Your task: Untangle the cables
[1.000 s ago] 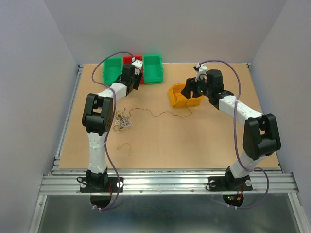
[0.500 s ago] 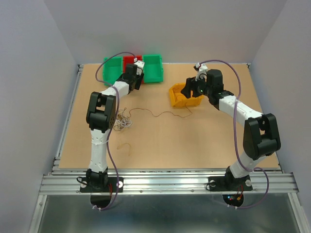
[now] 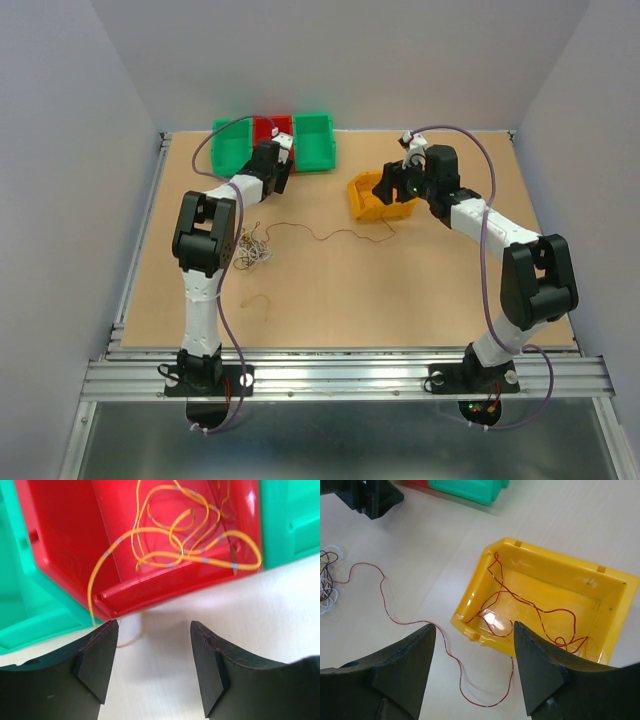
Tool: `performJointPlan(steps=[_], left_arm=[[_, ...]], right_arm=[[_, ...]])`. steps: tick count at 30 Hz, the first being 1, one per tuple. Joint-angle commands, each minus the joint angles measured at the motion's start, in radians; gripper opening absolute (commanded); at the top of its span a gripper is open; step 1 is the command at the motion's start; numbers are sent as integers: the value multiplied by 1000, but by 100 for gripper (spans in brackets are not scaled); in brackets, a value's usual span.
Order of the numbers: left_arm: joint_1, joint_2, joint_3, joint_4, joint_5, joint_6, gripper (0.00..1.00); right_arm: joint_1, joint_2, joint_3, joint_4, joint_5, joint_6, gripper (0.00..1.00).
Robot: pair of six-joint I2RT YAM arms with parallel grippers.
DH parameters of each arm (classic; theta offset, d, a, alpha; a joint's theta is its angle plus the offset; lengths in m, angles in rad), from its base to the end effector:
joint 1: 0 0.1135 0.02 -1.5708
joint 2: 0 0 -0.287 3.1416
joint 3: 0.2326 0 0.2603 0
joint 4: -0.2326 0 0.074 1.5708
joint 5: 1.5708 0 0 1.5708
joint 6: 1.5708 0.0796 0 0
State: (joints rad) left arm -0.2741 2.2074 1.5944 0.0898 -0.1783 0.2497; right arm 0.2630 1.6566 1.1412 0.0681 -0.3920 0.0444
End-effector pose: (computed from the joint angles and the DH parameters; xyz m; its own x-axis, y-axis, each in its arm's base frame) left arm 0.5470 -0.1391 0.1715 -0.4368 0.3754 -0.8175 0.2337 0.9249 0.2999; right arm 0.4050 0.1405 0.2630 -0.4427 -0.0767 -0.8934 -0.5538 0.8070 0.2051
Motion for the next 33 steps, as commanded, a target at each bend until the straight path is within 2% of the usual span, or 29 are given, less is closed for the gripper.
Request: performJointPlan(steps=[1, 6, 9, 14, 25, 30, 33], left_arm=[[4, -116, -62, 65, -15, 10, 72], [6, -192, -155, 120, 34, 28, 75], [4, -209, -180, 142, 57, 36, 69], [6, -196, -169, 137, 4, 37, 72], [12, -78, -15, 58, 19, 37, 71], [12, -9, 88, 10, 13, 36, 63], [12, 0, 95, -4, 4, 36, 60]], right_arm=[[1, -40, -17, 45, 2, -14, 69], [1, -41, -20, 45, 4, -15, 69], [1, -43, -23, 45, 5, -18, 69], [1, -44, -24, 47, 4, -20, 69], [1, -37, -20, 47, -1, -20, 69], [1, -38, -21, 48, -2, -18, 69], [1, -35, -21, 48, 1, -20, 69]])
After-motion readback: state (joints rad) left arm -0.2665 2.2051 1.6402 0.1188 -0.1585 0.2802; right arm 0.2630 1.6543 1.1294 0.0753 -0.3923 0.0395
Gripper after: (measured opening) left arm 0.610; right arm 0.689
